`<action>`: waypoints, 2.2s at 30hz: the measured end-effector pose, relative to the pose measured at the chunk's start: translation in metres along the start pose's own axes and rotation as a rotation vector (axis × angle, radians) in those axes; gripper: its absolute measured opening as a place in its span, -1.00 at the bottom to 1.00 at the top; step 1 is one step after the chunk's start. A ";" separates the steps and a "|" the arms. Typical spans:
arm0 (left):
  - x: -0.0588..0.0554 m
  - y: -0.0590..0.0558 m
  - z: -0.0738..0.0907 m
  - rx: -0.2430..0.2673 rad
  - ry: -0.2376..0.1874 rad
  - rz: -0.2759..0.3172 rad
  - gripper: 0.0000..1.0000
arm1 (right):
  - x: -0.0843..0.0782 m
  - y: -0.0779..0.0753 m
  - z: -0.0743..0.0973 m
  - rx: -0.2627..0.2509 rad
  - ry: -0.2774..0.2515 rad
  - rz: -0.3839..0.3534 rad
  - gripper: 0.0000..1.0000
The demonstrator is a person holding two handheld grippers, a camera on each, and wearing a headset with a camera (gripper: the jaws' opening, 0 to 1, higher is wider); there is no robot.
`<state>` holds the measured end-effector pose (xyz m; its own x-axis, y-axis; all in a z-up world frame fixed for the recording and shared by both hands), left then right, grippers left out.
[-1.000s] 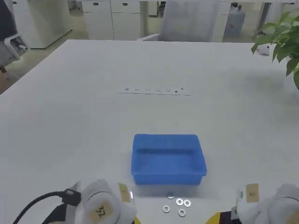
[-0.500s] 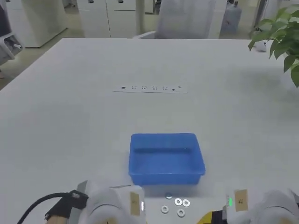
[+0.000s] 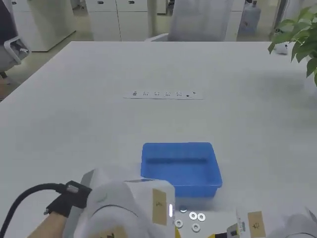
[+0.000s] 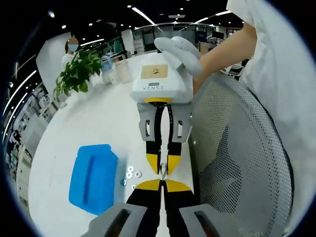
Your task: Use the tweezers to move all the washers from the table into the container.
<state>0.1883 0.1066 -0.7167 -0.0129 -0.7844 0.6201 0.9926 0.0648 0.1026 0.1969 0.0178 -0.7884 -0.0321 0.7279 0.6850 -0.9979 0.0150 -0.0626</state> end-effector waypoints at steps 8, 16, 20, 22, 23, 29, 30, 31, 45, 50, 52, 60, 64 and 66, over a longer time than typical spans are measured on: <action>0.008 0.012 0.013 0.033 0.021 -0.038 -1.00 | 0.018 -0.016 -0.004 -0.022 -0.072 -0.014 -0.88; 0.002 0.038 0.020 0.077 0.052 -0.044 -1.00 | 0.029 -0.043 -0.015 -0.070 -0.119 -0.044 -0.87; 0.000 0.046 0.019 0.076 0.062 -0.036 -1.00 | 0.030 -0.049 -0.020 -0.068 -0.135 -0.064 -0.86; 0.001 0.049 0.019 0.071 0.066 -0.037 -1.00 | 0.031 -0.051 -0.022 -0.066 -0.141 -0.069 -0.86; 0.001 0.050 0.019 0.071 0.065 -0.037 -1.00 | 0.031 -0.053 -0.023 -0.071 -0.145 -0.073 -0.86; 0.002 0.057 0.011 0.043 0.075 -0.038 -1.00 | 0.026 -0.057 -0.029 -0.052 -0.153 -0.139 -0.86; 0.005 0.059 0.010 0.023 0.062 -0.024 -1.00 | 0.026 -0.058 -0.028 -0.047 -0.152 -0.153 -0.85; 0.005 0.061 0.010 0.023 0.063 -0.032 -1.00 | 0.026 -0.058 -0.027 -0.053 -0.151 -0.151 -0.85; 0.008 0.066 0.005 -0.056 0.083 -0.036 -1.00 | 0.021 -0.056 -0.027 -0.074 -0.135 -0.182 -0.82; 0.008 0.068 0.005 -0.081 0.088 -0.024 -1.00 | 0.039 -0.057 -0.012 -0.078 -0.197 -0.192 -0.66; 0.007 0.069 0.003 -0.086 0.094 -0.012 -1.00 | 0.042 -0.059 -0.009 -0.073 -0.206 -0.200 -0.75; -0.007 0.076 -0.003 0.043 -0.025 0.216 -0.53 | 0.037 -0.072 -0.011 -0.052 -0.182 -0.277 -0.98; -0.016 0.066 0.017 0.173 -0.231 0.417 -0.39 | 0.030 -0.077 -0.008 -0.062 -0.223 -0.385 -0.99; -0.024 0.055 0.028 0.246 -0.335 0.532 -0.29 | 0.026 -0.079 -0.006 -0.061 -0.245 -0.448 -0.99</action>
<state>0.2403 0.1463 -0.7044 0.3943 -0.3756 0.8387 0.8179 0.5595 -0.1340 0.2749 0.0399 -0.7698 0.3780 0.4591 0.8039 -0.9120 0.3337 0.2383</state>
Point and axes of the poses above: the centre of the closed fingertips' face, and the gripper's own axes: z roughly backward along the fingers, y roughly to its left, x roughly out of its top, the point moved 6 cm from there along z, roughly backward along the fingers, and after that the axes turned 2 degrees about z, right-handed, at the moved point
